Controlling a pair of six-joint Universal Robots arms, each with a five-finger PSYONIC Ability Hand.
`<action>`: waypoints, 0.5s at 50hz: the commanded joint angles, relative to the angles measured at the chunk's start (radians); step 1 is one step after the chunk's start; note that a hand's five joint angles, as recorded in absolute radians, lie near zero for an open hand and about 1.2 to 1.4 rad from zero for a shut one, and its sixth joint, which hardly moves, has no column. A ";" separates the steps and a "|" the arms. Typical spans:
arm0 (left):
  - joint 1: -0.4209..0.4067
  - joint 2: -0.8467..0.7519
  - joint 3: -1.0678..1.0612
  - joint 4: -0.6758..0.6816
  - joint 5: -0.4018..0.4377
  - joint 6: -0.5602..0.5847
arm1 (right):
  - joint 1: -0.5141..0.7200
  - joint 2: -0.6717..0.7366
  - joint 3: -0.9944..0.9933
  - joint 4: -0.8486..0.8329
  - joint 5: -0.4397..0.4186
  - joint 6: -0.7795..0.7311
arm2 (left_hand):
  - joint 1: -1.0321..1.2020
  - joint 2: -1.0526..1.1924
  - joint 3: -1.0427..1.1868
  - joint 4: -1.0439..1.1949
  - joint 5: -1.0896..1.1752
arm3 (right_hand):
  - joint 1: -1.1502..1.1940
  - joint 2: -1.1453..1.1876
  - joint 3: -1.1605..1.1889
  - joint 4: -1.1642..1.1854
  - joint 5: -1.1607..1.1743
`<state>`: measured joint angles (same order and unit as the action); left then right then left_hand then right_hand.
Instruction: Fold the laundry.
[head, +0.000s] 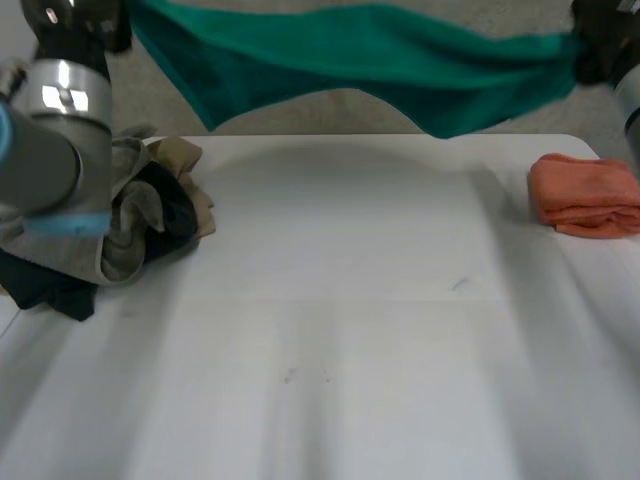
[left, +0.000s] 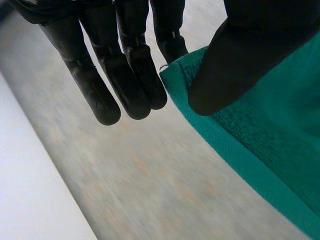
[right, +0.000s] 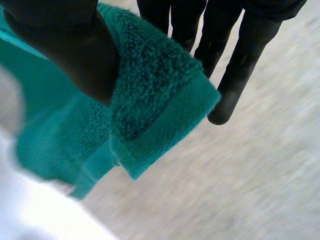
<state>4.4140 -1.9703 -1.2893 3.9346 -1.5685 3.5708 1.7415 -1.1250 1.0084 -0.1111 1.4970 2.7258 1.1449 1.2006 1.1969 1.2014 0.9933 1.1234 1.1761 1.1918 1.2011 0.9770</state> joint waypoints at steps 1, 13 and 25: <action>-0.008 -0.015 -0.215 -0.018 0.002 -0.007 | 0.000 0.140 0.073 0.155 -0.037 -0.035 | 0.251 0.196 0.199 0.195 0.228 | 0.273 0.220 0.204 0.195 0.245; -0.016 0.001 -0.473 -0.024 0.011 -0.009 | -0.010 0.271 0.167 0.307 -0.038 -0.150 | 0.251 0.196 0.199 0.195 0.228 | 0.273 0.220 0.204 0.195 0.245; 0.036 0.211 -0.561 -0.480 0.021 -0.010 | -0.071 0.059 0.363 0.335 -0.047 -0.293 | 0.251 0.196 0.199 0.195 0.228 | 0.273 0.220 0.204 0.195 0.245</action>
<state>4.4221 -1.8417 -1.8407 3.7016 -1.5526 3.5677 1.7071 -0.9631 1.2816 0.2143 1.4568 2.5178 1.1449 1.2009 1.1969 1.2014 0.9933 1.1234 1.1761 1.1920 1.2012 0.9770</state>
